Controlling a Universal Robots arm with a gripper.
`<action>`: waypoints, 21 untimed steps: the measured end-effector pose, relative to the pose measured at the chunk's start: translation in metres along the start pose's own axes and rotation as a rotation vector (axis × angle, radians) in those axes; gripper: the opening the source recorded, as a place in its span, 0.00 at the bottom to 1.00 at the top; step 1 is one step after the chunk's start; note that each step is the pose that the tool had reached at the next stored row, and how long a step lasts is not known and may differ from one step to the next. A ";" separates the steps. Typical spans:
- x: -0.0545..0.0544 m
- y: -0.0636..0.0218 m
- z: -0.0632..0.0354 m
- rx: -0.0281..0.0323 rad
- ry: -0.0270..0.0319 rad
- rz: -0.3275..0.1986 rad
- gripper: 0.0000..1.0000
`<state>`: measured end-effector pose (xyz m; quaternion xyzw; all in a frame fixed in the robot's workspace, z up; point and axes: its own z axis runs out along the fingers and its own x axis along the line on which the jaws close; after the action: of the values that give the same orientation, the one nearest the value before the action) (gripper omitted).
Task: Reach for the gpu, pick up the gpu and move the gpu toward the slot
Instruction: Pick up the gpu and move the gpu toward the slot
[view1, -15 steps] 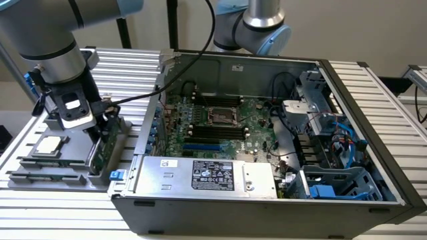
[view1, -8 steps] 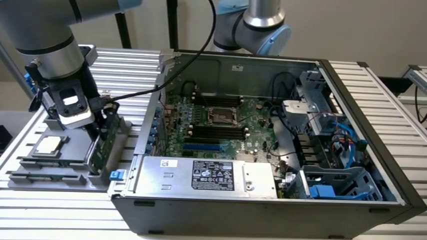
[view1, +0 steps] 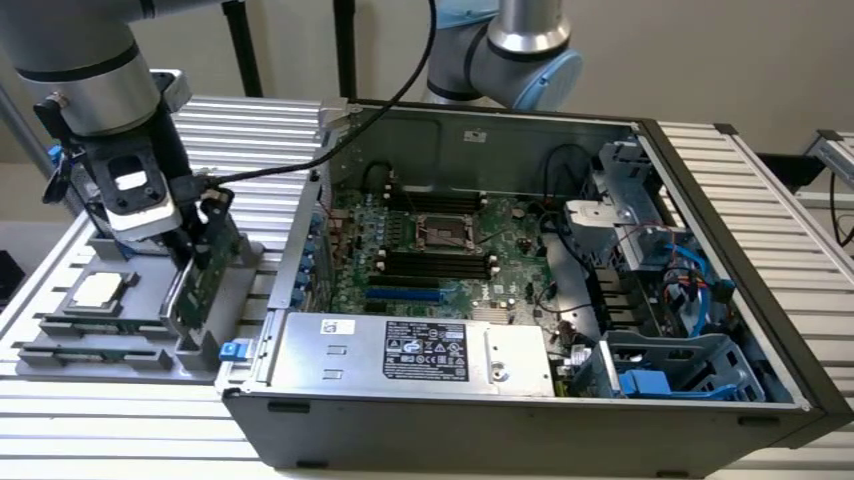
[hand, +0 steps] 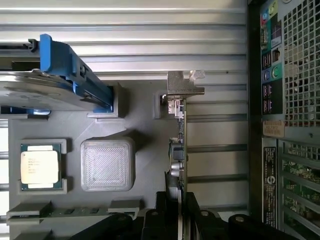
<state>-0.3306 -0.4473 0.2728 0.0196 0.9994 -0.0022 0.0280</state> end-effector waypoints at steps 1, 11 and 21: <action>0.000 0.0000 -0.0036 -0.0002 0.0007 0.000 0.26; -0.005 -0.0003 -0.0474 -0.0010 0.0056 0.000 0.26; -0.022 -0.0004 -0.0922 -0.0009 0.0088 0.000 0.26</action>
<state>-0.3141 -0.4481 0.3660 0.0196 0.9995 -0.0016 0.0236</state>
